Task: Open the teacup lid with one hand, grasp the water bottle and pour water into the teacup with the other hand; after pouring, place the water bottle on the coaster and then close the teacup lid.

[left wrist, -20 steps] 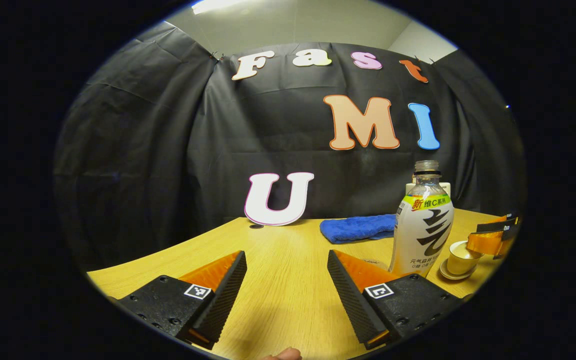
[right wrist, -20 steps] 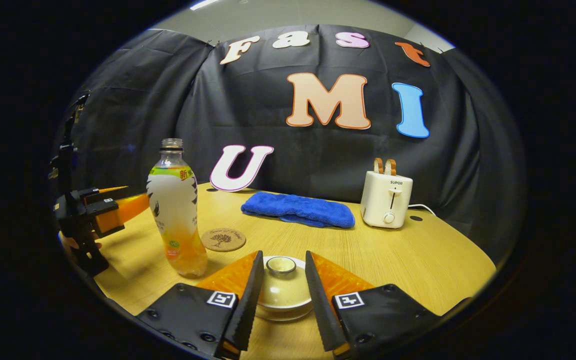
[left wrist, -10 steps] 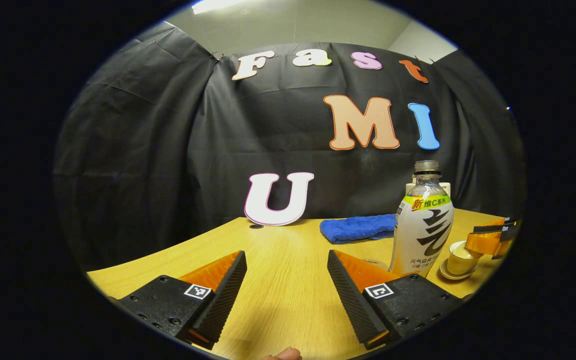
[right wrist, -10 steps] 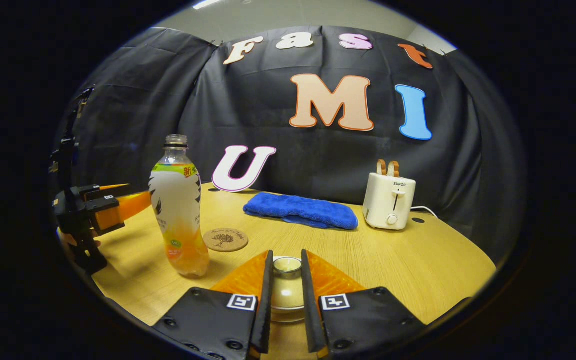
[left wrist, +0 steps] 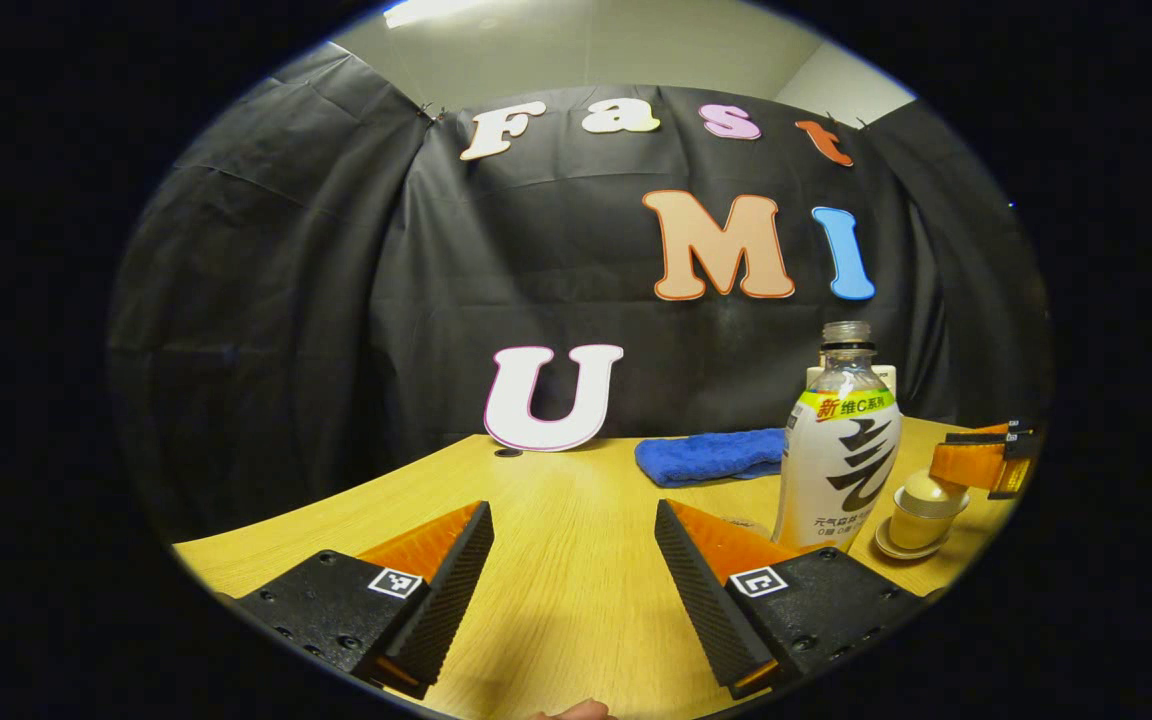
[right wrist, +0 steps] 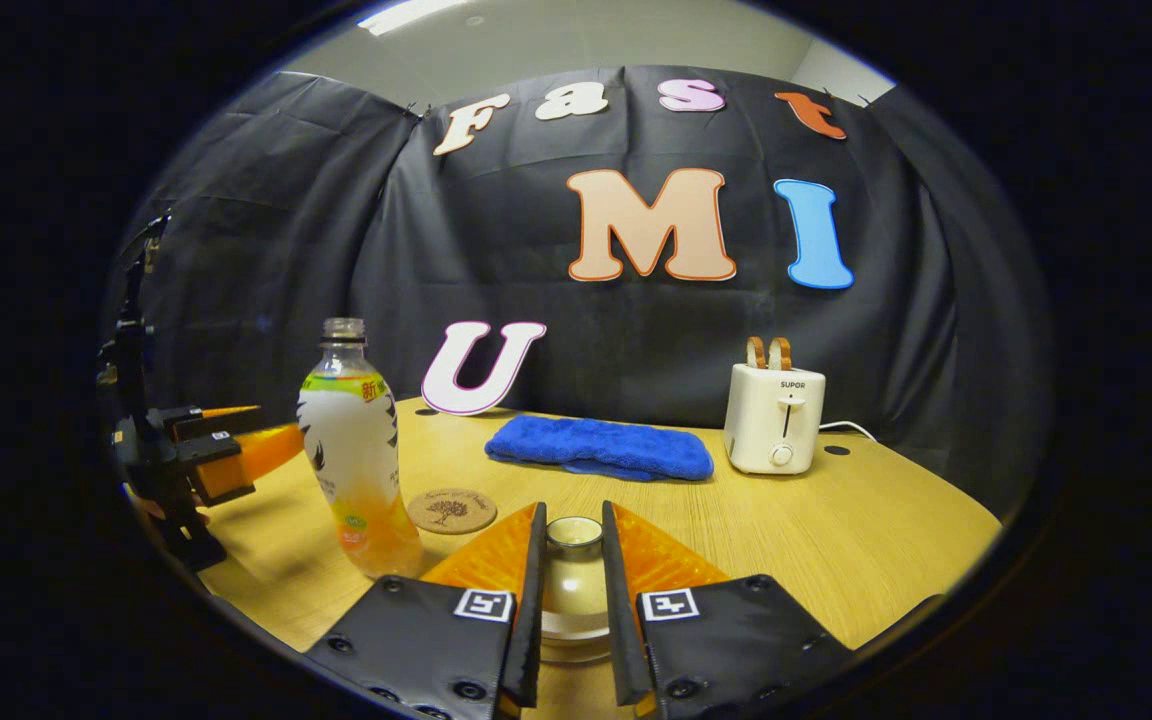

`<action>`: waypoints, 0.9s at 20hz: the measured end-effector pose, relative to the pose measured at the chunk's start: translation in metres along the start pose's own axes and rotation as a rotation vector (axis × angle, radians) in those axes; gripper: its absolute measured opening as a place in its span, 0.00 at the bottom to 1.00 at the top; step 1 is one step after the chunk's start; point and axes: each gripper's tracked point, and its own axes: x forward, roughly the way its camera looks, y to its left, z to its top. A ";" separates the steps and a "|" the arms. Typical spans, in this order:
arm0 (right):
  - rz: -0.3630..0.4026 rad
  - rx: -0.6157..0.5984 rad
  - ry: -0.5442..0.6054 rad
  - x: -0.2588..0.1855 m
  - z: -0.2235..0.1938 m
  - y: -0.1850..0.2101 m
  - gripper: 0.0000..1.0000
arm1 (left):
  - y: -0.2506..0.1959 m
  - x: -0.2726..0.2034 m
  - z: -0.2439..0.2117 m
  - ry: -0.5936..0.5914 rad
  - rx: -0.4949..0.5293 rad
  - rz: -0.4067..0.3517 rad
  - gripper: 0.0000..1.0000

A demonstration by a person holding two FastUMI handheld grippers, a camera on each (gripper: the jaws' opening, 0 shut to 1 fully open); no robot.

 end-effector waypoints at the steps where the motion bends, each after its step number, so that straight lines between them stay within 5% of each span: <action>1: 0.000 0.014 -0.009 -0.001 0.003 -0.001 0.31 | -0.004 -0.001 0.000 -0.001 -0.002 -0.016 0.96; 18: -0.076 0.091 -0.082 -0.025 0.041 -0.052 0.32 | -0.089 -0.040 -0.008 0.080 -0.037 -0.345 0.96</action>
